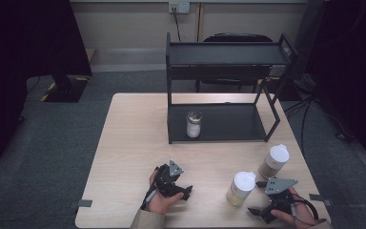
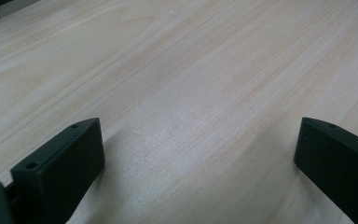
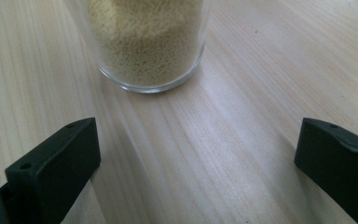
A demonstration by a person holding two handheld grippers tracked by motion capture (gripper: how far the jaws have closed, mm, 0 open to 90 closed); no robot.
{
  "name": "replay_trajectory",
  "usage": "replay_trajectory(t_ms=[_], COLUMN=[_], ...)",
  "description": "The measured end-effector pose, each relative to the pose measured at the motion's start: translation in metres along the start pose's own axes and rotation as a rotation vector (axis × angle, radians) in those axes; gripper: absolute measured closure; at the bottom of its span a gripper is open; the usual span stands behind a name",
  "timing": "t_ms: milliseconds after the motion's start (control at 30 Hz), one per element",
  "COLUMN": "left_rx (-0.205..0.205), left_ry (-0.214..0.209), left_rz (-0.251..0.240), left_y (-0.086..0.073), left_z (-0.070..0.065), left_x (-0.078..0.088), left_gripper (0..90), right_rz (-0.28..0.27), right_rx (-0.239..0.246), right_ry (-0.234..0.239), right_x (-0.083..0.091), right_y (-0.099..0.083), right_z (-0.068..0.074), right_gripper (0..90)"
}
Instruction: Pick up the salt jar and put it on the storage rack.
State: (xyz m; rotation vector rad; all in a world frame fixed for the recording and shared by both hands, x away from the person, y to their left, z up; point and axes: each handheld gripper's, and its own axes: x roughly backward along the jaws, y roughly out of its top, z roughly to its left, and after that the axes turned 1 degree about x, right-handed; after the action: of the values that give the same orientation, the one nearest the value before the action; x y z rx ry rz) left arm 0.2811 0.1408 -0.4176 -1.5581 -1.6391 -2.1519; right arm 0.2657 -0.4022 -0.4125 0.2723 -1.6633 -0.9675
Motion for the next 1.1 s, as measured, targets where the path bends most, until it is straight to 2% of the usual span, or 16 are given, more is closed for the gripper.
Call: replay_trajectory(t_ms=[233,333,567,1100], left_rx=[-0.009,-0.025,-0.026,-0.025], left_ry=[0.001,0.005,0.006,0.007], left_rz=[-0.003,-0.001,-0.018,-0.018], left_y=[-0.001,-0.0011,-0.0058,-0.0059], left_z=[-0.0002,-0.0013,-0.0019,-0.0021], left_x=[-0.0001,-0.0002,-0.0003,-0.0004], left_gripper=[0.3,0.3,0.1,0.0], right_rz=[0.0,0.0,0.0,0.0], right_rx=[0.0,0.0,0.0,-0.005], right_ry=[0.0,0.0,0.0,-0.005], right_x=[0.0,0.0,0.0,-0.0002], right_y=[0.0,0.0,0.0,0.0003], right_z=[0.0,0.0,0.0,0.0013], right_gripper=[0.0,0.0,0.0,0.0])
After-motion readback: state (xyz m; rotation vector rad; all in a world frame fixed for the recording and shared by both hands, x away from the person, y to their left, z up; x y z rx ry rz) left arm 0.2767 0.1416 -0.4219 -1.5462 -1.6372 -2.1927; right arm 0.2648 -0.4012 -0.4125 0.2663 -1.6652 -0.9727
